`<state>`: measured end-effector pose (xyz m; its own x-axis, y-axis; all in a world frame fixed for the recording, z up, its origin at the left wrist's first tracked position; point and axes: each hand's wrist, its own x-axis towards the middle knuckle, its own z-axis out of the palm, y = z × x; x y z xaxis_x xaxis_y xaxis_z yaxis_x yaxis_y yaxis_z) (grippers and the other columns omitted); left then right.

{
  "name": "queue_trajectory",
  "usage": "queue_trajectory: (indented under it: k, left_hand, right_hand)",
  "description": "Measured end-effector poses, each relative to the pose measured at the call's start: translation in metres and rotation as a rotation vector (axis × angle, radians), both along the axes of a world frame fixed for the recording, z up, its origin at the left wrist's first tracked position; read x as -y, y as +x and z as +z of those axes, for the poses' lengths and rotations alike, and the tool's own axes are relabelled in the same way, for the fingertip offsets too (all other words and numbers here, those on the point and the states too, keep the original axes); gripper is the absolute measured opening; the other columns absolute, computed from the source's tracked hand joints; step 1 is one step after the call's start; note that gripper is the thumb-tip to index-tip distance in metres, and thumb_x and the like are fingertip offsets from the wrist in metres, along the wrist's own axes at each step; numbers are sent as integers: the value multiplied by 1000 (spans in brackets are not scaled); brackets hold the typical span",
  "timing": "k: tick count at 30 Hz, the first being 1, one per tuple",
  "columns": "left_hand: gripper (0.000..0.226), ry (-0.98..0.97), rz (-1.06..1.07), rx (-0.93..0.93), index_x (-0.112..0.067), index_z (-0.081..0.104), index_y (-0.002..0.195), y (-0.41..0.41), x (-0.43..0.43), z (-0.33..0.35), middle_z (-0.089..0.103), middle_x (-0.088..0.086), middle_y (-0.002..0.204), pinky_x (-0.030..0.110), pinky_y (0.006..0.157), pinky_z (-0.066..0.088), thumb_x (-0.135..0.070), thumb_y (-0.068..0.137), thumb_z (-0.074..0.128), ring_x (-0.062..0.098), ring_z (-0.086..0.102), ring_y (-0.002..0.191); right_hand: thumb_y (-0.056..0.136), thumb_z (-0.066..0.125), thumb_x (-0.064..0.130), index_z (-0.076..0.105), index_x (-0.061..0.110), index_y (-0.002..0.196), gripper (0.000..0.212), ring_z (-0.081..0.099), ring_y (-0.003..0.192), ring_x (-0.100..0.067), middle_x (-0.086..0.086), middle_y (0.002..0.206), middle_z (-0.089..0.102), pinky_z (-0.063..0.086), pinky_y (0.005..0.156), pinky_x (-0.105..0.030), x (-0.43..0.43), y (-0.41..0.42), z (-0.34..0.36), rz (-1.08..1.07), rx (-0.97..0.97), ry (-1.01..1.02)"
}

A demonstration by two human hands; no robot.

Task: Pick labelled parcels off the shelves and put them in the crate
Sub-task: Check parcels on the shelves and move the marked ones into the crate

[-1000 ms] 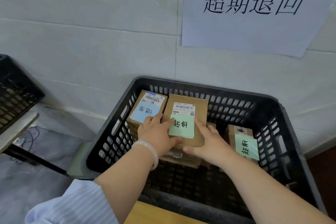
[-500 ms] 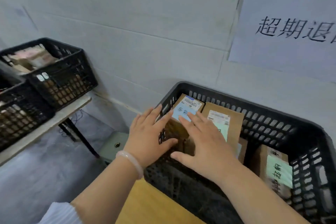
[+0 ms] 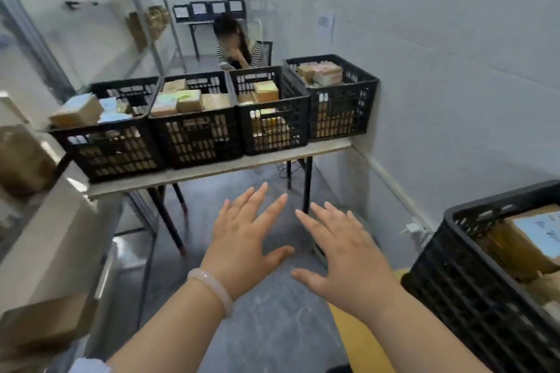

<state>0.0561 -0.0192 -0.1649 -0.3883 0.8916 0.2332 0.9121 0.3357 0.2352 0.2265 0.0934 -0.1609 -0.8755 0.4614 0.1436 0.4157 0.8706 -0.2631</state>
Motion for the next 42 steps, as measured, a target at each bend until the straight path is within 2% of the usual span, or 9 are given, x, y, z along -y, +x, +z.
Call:
queue_trajectory:
  k: [3, 8, 10, 14, 18, 27, 30, 36, 42]
  left_hand:
    - [81, -4, 161, -19, -40, 29, 150, -26, 93, -1, 31, 3, 159, 56, 115, 26, -72, 76, 38, 27, 31, 145]
    - [80, -10, 456, -51, -39, 36, 147, -50, 251, -3, 41, 3, 153, 55, 110, 33, -70, 74, 48, 25, 40, 139]
    - [81, -33, 562, -60, -41, 32, 148, -52, 310, -5, 36, 2, 156, 53, 113, 26, -67, 76, 55, 25, 35, 142]
    - [80, -69, 819, -58, -47, 8, 152, -35, 420, -9, 1, -6, 165, 49, 121, 5, -64, 87, 52, 19, 2, 151]
    - [79, -77, 1033, -54, -47, 4, 152, -8, 499, -5, -4, -6, 165, 45, 120, -1, -59, 90, 51, 17, -4, 151]
    - [78, -48, 1548, -17, -48, 5, 152, 63, 575, -10, -3, -8, 165, 43, 121, -2, -58, 90, 50, 16, -3, 151]
    - [73, -47, 1736, 6, -47, 10, 152, 95, 588, -13, 1, -9, 164, 43, 122, 0, -58, 91, 48, 16, 1, 151]
    - [64, -29, 2046, 26, -41, 37, 146, 159, 602, -13, 37, 0, 156, 48, 116, 29, -55, 85, 50, 25, 36, 142]
    - [71, -1, 2209, 108, -48, 9, 152, 206, 629, -30, 5, -7, 165, 38, 121, 6, -59, 93, 47, 19, 6, 150]
  right_hand:
    - [77, 37, 78, 4, 43, 152, 89, -5, 149, -9, 12, 162, 5, 1, 122, -40, 68, -46, 2, 148, 25, 19]
    - [70, 17, 82, -6, 43, 152, 93, -13, 149, -12, 11, 163, -5, -12, 118, -36, 196, -109, -1, 405, 80, 73]
    - [71, 18, 82, -9, 43, 151, 93, -16, 148, -12, 13, 162, -9, -12, 119, -37, 244, -131, -3, 508, 92, 74]
    - [77, 32, 82, -11, 45, 150, 92, -16, 147, -9, 15, 161, -9, -11, 118, -35, 339, -171, -3, 782, 68, 73]
    - [79, 45, 77, -9, 45, 150, 95, -13, 148, -8, 18, 161, -5, -10, 119, -34, 421, -198, 1, 1043, 19, 93]
    - [78, 46, 74, 8, 43, 152, 89, -1, 149, -8, 17, 160, 8, 3, 122, -37, 532, -226, 5, 1546, -11, 59]
    - [84, 42, 70, -1, 43, 152, 85, -8, 148, -6, 21, 158, -3, -7, 119, -32, 566, -217, 4, 1717, 17, 39]
    - [89, 49, 61, -5, 42, 152, 85, -13, 147, -6, 15, 162, -9, -11, 118, -30, 610, -178, -10, 1969, 87, 46]
    - [89, 50, 61, -3, 42, 152, 85, -13, 147, -7, 13, 162, -8, -8, 119, -34, 646, -146, -13, 2027, 167, 60]
